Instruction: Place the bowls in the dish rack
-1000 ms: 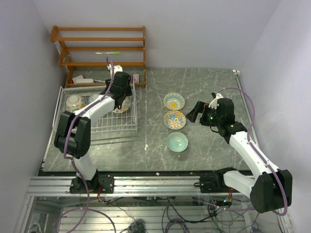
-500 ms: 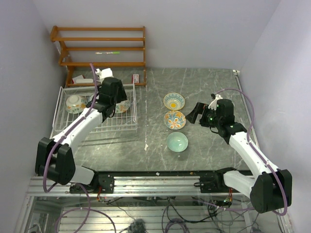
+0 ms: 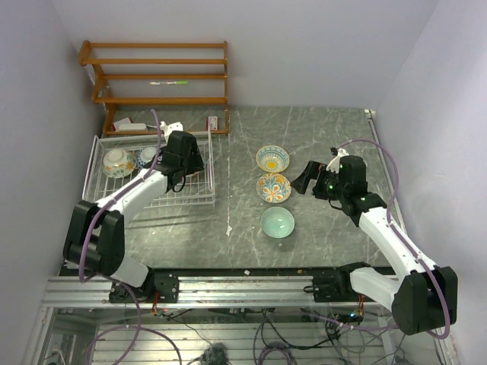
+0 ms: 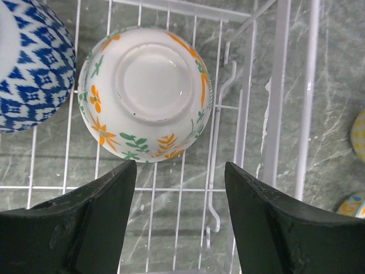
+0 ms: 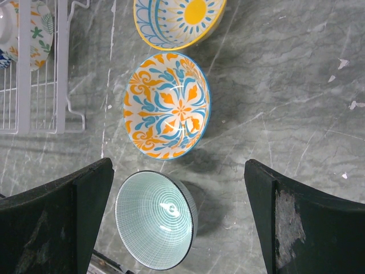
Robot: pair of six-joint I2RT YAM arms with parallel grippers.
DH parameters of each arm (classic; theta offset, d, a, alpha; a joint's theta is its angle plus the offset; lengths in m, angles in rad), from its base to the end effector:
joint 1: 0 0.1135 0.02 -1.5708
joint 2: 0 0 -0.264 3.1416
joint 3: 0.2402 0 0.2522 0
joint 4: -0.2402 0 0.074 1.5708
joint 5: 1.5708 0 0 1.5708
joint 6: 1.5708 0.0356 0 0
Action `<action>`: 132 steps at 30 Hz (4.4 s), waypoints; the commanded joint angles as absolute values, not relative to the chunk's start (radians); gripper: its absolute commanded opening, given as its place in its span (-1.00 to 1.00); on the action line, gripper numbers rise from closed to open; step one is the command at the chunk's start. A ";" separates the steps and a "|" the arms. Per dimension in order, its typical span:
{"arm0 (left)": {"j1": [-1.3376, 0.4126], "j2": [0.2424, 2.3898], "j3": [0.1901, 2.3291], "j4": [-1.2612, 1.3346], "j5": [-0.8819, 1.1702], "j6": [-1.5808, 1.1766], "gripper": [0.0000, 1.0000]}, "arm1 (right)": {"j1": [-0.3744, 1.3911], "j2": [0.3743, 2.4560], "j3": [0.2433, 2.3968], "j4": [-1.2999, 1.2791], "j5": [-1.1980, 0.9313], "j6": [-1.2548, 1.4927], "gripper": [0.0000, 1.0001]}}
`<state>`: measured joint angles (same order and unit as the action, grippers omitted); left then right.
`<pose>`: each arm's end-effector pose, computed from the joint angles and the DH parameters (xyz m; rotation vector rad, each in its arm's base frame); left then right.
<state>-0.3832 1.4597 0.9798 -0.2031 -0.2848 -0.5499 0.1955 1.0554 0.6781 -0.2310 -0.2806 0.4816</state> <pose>0.3002 -0.1102 0.2477 -0.3361 2.2027 -0.1909 0.2222 0.0541 0.2469 0.1551 2.2302 0.6837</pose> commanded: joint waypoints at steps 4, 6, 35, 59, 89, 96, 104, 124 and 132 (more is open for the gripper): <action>-0.382 1.526 0.975 -0.114 -0.262 -0.563 0.47 | 0.190 1.052 0.685 -0.229 -0.270 0.478 0.98; -0.382 1.534 0.978 -0.097 -0.273 -0.560 0.47 | 0.190 1.058 0.687 -0.225 -0.269 0.476 0.98; -0.376 1.495 1.036 -0.089 -0.336 -0.521 0.71 | 0.190 1.074 0.687 -0.213 -0.285 0.469 0.98; -0.907 1.368 1.080 -0.048 -0.227 -0.302 0.98 | 0.148 1.044 0.759 -0.390 0.006 0.592 1.00; -1.013 2.122 1.558 -0.112 -0.168 -0.107 0.71 | -0.116 1.113 0.651 -0.321 -0.078 0.591 1.00; -1.017 2.173 1.572 -0.131 -0.225 -0.105 0.53 | -0.117 1.112 0.649 -0.319 -0.090 0.585 1.00; -1.029 2.154 1.545 -0.114 -0.260 -0.105 -0.20 | -0.117 1.111 0.649 -0.320 -0.092 0.588 1.00; -0.957 1.612 1.330 -0.102 -0.199 -0.278 -0.85 | -0.117 1.105 0.640 -0.304 -0.156 0.588 1.00; -0.627 1.254 1.020 0.141 0.050 -0.516 -0.85 | -0.116 1.092 0.625 -0.275 -0.253 0.566 1.00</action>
<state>-0.7570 1.3762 1.1206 -0.0391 -0.0948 -0.3717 -0.1104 1.1122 0.6373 -0.3111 -0.1890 0.5842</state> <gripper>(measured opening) 0.126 0.997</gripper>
